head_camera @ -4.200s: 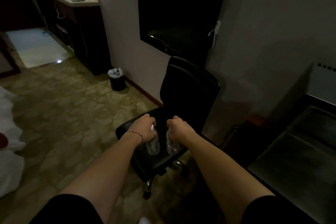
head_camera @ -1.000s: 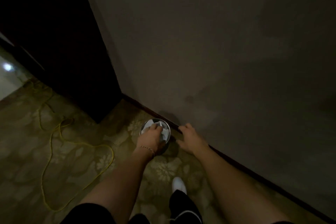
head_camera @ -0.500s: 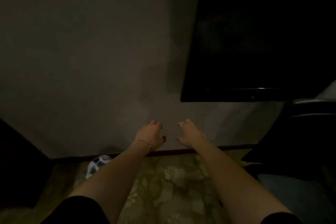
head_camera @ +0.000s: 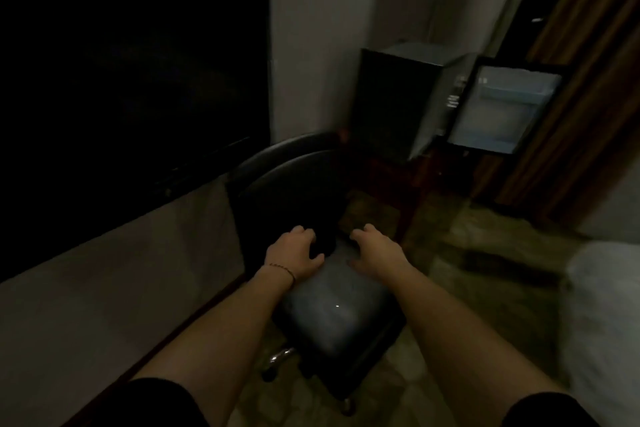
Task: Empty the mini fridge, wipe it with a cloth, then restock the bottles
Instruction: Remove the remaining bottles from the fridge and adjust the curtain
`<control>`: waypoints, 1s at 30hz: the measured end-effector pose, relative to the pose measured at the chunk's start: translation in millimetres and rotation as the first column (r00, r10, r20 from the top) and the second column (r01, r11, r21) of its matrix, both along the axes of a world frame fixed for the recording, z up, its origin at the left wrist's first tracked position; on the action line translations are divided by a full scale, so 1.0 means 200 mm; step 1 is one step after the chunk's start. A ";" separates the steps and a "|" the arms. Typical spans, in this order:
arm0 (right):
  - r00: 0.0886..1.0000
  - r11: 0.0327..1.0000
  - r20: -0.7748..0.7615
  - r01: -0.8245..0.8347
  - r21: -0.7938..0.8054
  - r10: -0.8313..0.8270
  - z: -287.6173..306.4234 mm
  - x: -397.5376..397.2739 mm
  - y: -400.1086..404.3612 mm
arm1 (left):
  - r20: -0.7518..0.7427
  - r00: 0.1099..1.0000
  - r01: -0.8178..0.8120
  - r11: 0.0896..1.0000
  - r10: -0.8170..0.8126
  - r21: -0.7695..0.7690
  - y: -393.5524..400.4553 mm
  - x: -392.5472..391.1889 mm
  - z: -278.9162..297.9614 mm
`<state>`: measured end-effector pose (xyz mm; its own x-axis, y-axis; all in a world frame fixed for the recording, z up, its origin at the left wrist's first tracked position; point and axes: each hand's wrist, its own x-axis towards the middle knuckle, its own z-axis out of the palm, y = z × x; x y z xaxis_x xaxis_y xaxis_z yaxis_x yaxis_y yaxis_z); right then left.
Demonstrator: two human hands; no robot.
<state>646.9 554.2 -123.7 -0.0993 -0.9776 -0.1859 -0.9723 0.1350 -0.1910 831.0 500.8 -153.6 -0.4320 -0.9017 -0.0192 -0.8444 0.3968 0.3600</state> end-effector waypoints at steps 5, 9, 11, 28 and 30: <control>0.961 0.960 -0.010 0.275 0.050 -0.275 0.00 -0.69 0.27 | -0.003 0.967 0.255 0.967 -0.255 -0.006 0.03 -0.78 -0.01; 0.916 0.914 -0.023 0.400 0.060 -0.400 -0.02 -1.10 0.35 | 0.030 0.915 0.402 0.916 -0.402 0.003 0.05 -1.27 -0.03; 0.901 0.898 -0.026 0.435 0.062 -0.434 -0.01 -1.30 0.33 | 0.041 0.897 0.439 0.898 -0.439 0.014 0.01 -1.51 -0.02; 0.887 0.873 -0.027 0.458 0.171 -0.460 -0.10 -2.92 -0.35 | 0.103 0.909 0.400 0.915 -0.403 0.045 -0.77 -3.11 -0.10; 0.890 0.874 -0.026 0.452 0.179 -0.455 -0.14 -3.11 -0.45 | 0.119 0.910 0.392 0.918 -0.396 0.061 -0.85 -3.29 -0.12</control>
